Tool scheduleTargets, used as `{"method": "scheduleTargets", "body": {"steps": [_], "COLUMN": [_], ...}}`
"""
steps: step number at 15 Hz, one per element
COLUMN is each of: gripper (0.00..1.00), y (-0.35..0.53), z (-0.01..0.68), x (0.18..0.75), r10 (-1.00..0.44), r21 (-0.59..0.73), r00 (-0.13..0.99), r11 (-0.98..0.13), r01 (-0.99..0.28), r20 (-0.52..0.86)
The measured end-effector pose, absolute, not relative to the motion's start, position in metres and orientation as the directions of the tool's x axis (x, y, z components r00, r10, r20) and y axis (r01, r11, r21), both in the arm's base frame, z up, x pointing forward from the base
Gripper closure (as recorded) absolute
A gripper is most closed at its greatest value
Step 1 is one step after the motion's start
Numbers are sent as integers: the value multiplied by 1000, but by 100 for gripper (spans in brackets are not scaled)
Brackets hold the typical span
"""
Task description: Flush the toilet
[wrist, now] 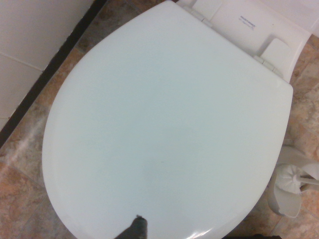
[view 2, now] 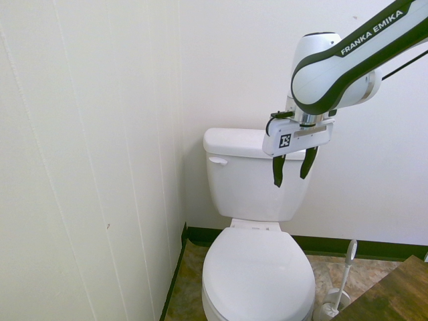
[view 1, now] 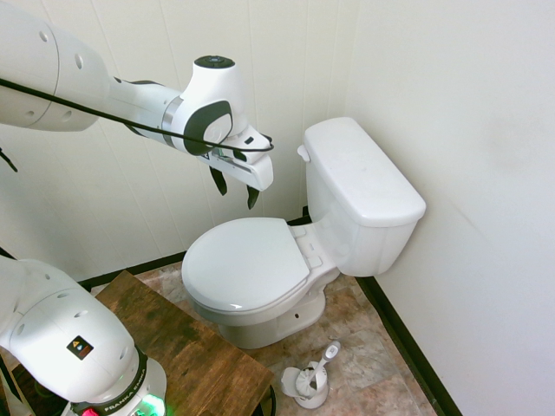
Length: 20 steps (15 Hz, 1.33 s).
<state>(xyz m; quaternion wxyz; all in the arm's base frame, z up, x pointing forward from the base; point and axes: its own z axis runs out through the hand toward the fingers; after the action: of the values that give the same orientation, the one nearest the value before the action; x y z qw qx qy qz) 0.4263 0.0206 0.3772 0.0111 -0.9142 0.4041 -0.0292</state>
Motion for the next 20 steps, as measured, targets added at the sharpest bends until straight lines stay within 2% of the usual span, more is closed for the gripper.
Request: {"method": "scheduleTargets", "body": {"steps": [5, 17, 18, 20], "gripper": [0, 0, 100, 100], "y": [33, 90, 91, 92], "z": [370, 356, 353, 347], "x": [440, 594, 607, 629], "r10": [-754, -889, -896, -907], "r21": [-43, -184, -195, -212], "r00": [655, 444, 428, 402], "r11": [-656, -458, -444, -421], "r01": [-753, -870, -875, -882], "r20": [39, 115, 116, 128]}}
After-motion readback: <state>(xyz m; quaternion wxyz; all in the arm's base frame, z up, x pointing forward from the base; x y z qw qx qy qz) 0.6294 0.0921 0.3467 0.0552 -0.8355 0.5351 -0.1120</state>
